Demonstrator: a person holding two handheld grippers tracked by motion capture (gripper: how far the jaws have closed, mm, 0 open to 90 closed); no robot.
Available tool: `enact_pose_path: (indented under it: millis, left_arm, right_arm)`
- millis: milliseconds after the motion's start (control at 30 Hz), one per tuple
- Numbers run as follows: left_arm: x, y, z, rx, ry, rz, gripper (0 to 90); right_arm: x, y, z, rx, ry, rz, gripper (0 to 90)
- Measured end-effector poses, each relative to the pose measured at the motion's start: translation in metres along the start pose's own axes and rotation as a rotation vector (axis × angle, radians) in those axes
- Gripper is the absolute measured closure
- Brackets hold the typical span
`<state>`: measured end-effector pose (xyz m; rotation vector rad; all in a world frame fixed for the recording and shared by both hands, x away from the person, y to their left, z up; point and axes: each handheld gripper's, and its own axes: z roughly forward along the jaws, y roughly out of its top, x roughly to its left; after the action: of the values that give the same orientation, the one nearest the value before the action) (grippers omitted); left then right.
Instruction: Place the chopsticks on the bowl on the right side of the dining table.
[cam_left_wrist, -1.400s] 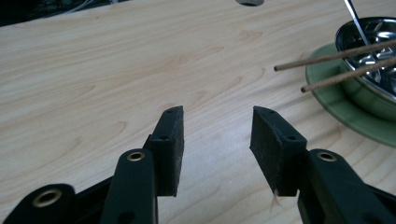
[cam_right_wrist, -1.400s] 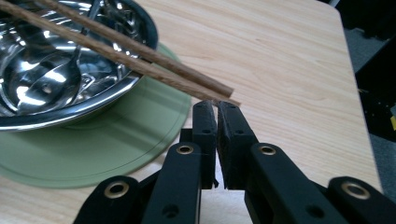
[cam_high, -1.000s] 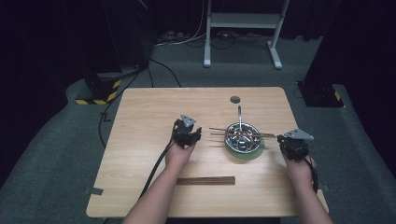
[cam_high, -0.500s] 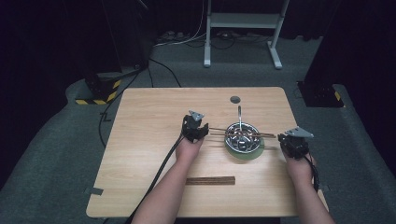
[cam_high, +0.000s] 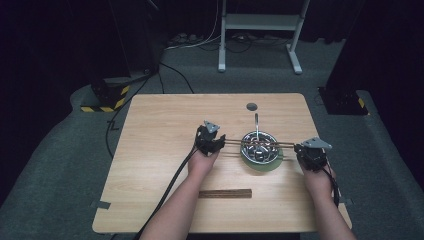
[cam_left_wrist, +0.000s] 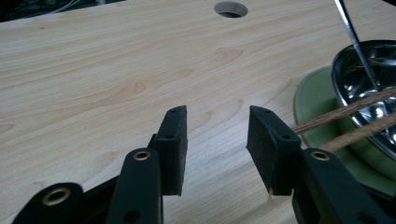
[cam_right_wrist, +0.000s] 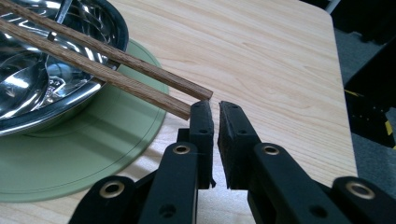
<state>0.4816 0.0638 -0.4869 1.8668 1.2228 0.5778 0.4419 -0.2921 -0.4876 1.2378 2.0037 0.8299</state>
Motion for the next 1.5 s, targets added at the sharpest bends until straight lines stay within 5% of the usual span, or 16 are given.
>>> enact_pose_path:
  millis: [533, 1500]
  left_arm:
    - [0.002, -0.003, 0.002, 0.004, 0.034, -0.033, 57.9]
    - [0.002, -0.012, -0.004, 0.004, 0.003, -0.035, 58.7]
  right_arm:
    - [-0.007, 0.004, 0.010, -0.019, -0.028, 0.020, 83.1]
    - [-0.001, 0.005, 0.004, -0.021, -0.001, -0.028, 82.9]
